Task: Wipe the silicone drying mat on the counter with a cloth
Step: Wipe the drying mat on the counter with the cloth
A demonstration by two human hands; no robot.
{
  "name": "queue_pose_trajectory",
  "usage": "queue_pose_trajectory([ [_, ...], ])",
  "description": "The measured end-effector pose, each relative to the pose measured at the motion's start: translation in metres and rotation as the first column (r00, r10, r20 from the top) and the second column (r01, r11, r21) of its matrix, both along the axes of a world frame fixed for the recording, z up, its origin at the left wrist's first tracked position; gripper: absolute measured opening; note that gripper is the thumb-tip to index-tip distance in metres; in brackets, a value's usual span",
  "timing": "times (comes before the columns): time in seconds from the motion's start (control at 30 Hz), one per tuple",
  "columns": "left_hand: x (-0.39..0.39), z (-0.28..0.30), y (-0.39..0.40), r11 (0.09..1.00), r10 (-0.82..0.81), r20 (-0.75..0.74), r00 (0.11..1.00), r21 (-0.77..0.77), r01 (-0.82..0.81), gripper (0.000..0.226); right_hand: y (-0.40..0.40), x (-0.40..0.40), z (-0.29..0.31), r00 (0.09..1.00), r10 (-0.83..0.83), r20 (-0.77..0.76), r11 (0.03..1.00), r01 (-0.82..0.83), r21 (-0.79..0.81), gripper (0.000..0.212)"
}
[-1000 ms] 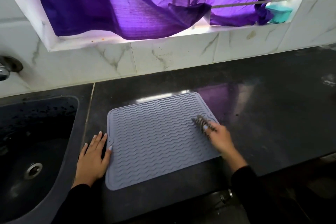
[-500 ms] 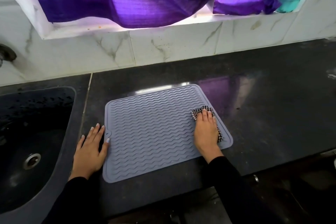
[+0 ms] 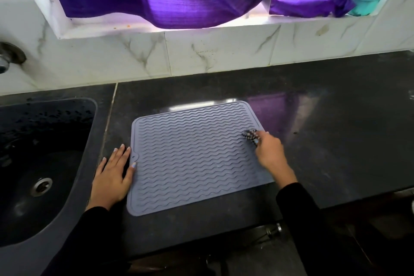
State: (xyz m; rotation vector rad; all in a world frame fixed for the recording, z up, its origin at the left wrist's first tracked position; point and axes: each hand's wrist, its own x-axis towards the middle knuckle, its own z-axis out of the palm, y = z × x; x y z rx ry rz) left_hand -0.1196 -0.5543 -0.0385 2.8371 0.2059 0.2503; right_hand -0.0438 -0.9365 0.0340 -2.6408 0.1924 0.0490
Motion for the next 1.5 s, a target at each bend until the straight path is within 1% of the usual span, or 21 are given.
queue_pose_trajectory([
  [0.17,0.0,-0.002,0.0,1.0,-0.004,0.003,1.0,0.009,0.004,0.072,0.021,-0.012,-0.031,0.99,0.138,0.032,0.941,-0.121,-0.316,0.05],
  [0.37,0.0,-0.002,0.0,1.0,-0.009,0.011,1.0,0.006,0.009,0.071,0.033,-0.005,-0.029,0.98,0.19,-0.064,0.822,-0.195,-0.535,0.051],
  [0.47,0.0,-0.001,0.0,1.0,-0.006,0.005,1.0,0.016,0.006,0.071,0.035,0.001,-0.024,0.974,0.209,-0.089,0.79,-0.221,-0.572,0.049],
  [0.53,-0.001,-0.001,0.0,1.0,-0.006,0.002,1.0,0.018,0.006,0.071,0.029,0.007,-0.015,0.978,0.202,-0.056,0.857,-0.204,-0.473,0.039],
  [0.6,-0.002,0.001,0.0,1.0,-0.005,-0.002,1.0,0.017,0.005,0.073,0.017,0.014,0.001,0.994,0.095,-0.055,0.975,-0.104,-0.197,0.033],
  [0.63,-0.002,0.001,-0.001,1.0,-0.006,-0.007,1.0,0.017,0.006,0.073,0.011,0.017,0.01,0.996,0.021,-0.088,0.999,-0.024,-0.038,0.034],
  [0.7,-0.002,0.002,-0.001,1.0,-0.005,-0.008,1.0,0.021,0.005,0.075,0.004,0.016,0.02,0.991,-0.091,-0.1,0.968,0.112,0.226,0.036],
  [0.73,-0.001,0.002,-0.002,1.0,-0.003,-0.007,1.0,0.02,0.003,0.075,0.007,0.012,0.021,0.99,-0.113,-0.079,0.954,0.13,0.271,0.037],
  [0.8,-0.001,0.003,-0.002,1.0,-0.001,-0.013,1.0,0.019,0.001,0.075,0.024,0.0,0.013,0.997,-0.069,-0.018,0.983,0.071,0.171,0.039],
  [0.87,-0.001,0.002,-0.002,1.0,-0.003,-0.021,1.0,0.024,0.003,0.075,0.044,-0.015,-0.008,0.999,0.049,0.012,0.999,-0.049,-0.022,0.043],
  [0.93,-0.001,0.001,-0.001,1.0,-0.008,-0.022,1.0,0.025,0.008,0.074,0.053,-0.022,-0.025,0.987,0.159,0.013,0.963,-0.152,-0.224,0.051],
  [0.97,-0.001,0.0,-0.001,1.0,-0.009,-0.02,1.0,0.023,0.009,0.074,0.053,-0.023,-0.027,0.984,0.18,0.005,0.946,-0.171,-0.275,0.053],
  [1.13,0.0,0.001,-0.002,1.0,-0.013,-0.015,1.0,0.021,0.013,0.073,0.049,-0.01,-0.026,0.983,0.177,0.041,0.944,-0.157,-0.29,0.047],
  [1.27,-0.002,0.002,-0.002,1.0,-0.014,-0.018,1.0,0.02,0.014,0.074,0.036,0.001,-0.006,0.991,0.131,-0.002,0.976,-0.129,-0.177,0.04],
  [1.3,-0.002,0.002,-0.002,1.0,-0.013,-0.02,1.0,0.017,0.014,0.075,0.031,0.008,0.0,0.996,0.088,-0.03,0.992,-0.091,-0.091,0.038],
  [1.33,-0.002,0.003,-0.002,1.0,-0.014,-0.024,1.0,0.015,0.014,0.075,0.023,0.017,0.005,0.999,0.013,-0.053,0.999,-0.01,0.052,0.034],
  [1.37,-0.002,0.003,-0.002,1.0,-0.015,-0.029,0.999,0.016,0.016,0.076,0.017,0.024,0.01,0.992,-0.075,-0.1,0.967,0.097,0.235,0.029],
  [1.4,-0.002,0.003,-0.001,1.0,-0.016,-0.033,0.999,0.015,0.017,0.078,0.013,0.03,0.015,0.976,-0.153,-0.155,0.878,0.206,0.431,0.025],
  [1.43,-0.002,0.003,-0.001,1.0,-0.018,-0.035,0.999,0.011,0.018,0.079,0.01,0.035,0.016,0.957,-0.235,-0.169,0.784,0.289,0.55,0.024],
  [1.47,-0.001,0.003,-0.001,1.0,-0.017,-0.037,0.999,0.0,0.017,0.08,0.011,0.039,0.018,0.938,-0.307,-0.162,0.731,0.341,0.592,0.024],
  [1.5,0.001,0.004,-0.002,1.0,-0.011,-0.035,0.999,-0.018,0.011,0.081,0.016,0.038,0.022,0.932,-0.349,-0.101,0.748,0.342,0.569,0.024],
])
